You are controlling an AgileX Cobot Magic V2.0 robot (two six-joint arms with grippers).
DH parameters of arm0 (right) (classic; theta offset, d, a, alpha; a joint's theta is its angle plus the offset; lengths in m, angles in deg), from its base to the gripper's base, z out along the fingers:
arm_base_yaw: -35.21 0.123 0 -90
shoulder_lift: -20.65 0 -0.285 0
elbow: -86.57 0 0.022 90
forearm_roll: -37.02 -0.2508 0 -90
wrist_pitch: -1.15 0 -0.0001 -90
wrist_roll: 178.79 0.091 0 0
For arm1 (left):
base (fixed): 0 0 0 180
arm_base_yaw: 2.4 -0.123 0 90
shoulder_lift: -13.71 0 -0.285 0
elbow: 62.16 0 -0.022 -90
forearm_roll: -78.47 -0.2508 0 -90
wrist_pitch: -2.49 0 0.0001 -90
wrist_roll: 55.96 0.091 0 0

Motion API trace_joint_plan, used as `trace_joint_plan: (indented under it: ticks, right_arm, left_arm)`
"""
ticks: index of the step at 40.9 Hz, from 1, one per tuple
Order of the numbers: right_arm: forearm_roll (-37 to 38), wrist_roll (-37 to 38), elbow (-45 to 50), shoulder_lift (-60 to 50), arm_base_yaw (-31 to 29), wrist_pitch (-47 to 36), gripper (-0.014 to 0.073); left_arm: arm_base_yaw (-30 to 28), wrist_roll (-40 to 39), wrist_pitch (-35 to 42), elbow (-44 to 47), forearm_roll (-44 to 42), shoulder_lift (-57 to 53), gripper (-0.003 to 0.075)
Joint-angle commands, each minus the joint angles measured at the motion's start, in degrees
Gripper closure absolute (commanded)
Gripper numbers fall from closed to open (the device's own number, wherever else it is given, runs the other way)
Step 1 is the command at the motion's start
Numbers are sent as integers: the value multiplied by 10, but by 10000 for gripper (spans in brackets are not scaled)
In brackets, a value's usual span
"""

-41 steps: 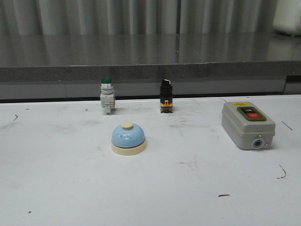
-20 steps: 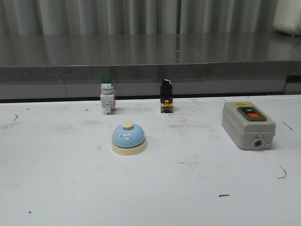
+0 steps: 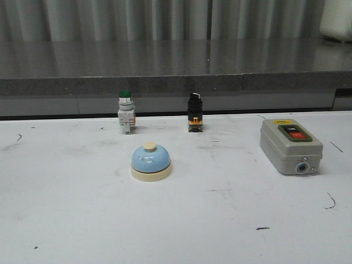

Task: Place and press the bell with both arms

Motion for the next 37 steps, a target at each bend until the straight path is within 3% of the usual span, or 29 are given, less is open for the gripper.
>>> trace_joint_plan:
  ticks: [1,6,16,37]
  right_arm:
    - [-3,-1,-13,5,-4,-43,661]
    - [-3,-1,-13,5,-4,-43,661]
    - [-3,-1,-13,5,-4,-43,661]
    - [-3,-1,-13,5,-4,-43,661]
  left_arm:
    - [-5,-1,79,19,9,-22,740]
    - [-22,-10,137,77,6,-40,740]
    - [-28,-116,235,173,-62,-42,740]
    - [-28,-119,229,201,-62,-41,740]
